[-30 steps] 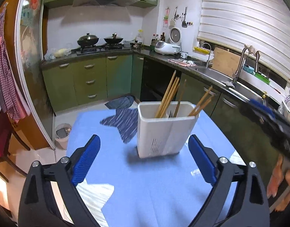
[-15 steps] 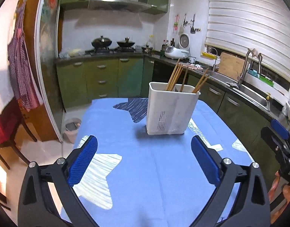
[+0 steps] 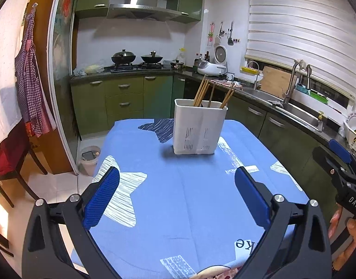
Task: Organize utensils
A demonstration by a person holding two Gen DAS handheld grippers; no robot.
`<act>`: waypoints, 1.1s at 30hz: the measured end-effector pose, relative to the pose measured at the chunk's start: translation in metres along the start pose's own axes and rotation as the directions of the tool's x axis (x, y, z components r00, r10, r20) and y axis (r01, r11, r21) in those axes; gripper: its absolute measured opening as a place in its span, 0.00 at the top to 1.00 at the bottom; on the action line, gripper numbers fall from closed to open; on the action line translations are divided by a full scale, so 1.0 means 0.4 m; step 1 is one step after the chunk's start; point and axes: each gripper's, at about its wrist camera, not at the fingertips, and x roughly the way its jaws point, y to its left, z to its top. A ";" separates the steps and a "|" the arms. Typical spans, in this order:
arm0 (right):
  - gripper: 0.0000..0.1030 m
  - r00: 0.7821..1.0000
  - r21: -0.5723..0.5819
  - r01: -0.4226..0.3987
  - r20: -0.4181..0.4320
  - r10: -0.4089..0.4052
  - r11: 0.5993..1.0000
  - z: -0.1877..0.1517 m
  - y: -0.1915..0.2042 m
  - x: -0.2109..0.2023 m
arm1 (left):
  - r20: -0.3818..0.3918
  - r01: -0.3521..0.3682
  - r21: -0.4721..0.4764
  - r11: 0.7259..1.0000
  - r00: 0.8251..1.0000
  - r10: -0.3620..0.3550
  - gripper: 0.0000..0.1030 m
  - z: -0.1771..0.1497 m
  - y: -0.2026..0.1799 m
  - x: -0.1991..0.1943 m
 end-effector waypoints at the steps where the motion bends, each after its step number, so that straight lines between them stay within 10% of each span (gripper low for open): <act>1: 0.05 1.000 -0.003 -0.003 -0.001 0.003 1.000 0.001 0.004 -0.005 | 0.003 -0.002 -0.001 1.000 1.000 0.002 0.08 -0.001 0.001 -0.006; 33: 0.05 0.999 -0.014 -0.029 -0.015 0.028 0.999 0.018 0.028 -0.012 | 0.017 -0.014 -0.010 1.000 1.000 0.014 0.08 -0.010 0.018 -0.048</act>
